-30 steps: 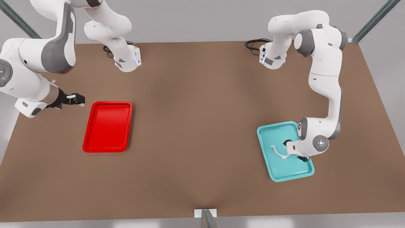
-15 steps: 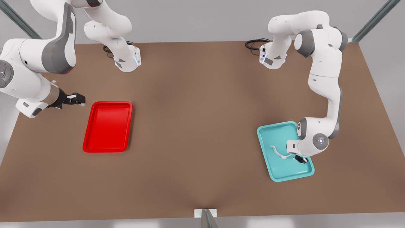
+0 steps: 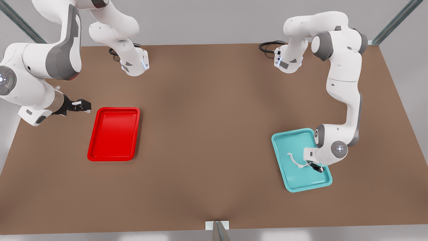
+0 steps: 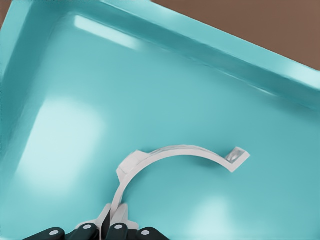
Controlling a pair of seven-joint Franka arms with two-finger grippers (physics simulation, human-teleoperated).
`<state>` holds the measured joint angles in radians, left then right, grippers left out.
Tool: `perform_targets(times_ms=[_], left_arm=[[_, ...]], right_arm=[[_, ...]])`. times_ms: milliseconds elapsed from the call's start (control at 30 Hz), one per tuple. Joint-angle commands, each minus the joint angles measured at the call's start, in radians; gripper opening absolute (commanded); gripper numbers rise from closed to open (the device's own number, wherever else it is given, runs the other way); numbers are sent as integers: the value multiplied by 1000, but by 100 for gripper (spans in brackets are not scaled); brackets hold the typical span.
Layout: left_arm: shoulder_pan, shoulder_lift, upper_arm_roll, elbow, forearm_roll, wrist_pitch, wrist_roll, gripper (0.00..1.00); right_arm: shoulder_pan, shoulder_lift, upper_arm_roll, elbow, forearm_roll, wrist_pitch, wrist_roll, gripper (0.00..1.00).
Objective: Take the drainage pipe clamp from the left arm, pass it to the right arm, and place it in the plate on the right side
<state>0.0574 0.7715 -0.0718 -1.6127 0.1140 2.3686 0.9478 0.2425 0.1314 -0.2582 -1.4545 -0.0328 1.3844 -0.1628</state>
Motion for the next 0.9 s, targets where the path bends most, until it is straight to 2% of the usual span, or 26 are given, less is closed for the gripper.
perform_targets(times_ms=[0, 167, 267, 367, 467, 567, 667, 700, 767, 833, 867], left_arm=[[-1, -8, 0, 1, -5, -11, -32, 21], [-18, -70, -2, 2, -2, -127, -231, 21], [-109, -175, -5, 2, -4, -256, -604, 21], [-195, -201, -8, 5, -11, -285, -802, 21], [-344, -176, -35, 120, -10, -430, -1090, 21], [-349, -156, -161, 169, -7, -430, -1302, 21], [-432, -80, -203, 281, -2, -428, -1460, 21], [-472, -31, -203, 361, -4, -430, -1541, 21], [-524, 5, -203, 418, -2, -431, -1612, 21], [-567, 95, -200, 599, -2, -546, -1643, 21], [-588, 106, -197, 614, -2, -546, -1670, 21]], right_arm=[[0, -1, -1, 0, 1, -1, -1, 100], [-2, -1, -1, 0, 1, -1, -1, 100], [12, 16, 8, 2, 16, 2, 2, 100], [46, 63, 10, 3, 115, 19, 3, 100], [130, 132, 10, 11, 235, 116, 3, 100], [192, 174, 10, 9, 264, 208, 2, 100], [247, 211, 13, 0, 366, 363, -1, 100], [268, 211, 13, -35, 378, 441, -1, 100], [317, 212, 13, -96, 415, 576, -1, 100], [357, 218, 13, -130, 450, 654, -1, 100], [370, 227, 14, -133, 452, 676, -1, 100]])
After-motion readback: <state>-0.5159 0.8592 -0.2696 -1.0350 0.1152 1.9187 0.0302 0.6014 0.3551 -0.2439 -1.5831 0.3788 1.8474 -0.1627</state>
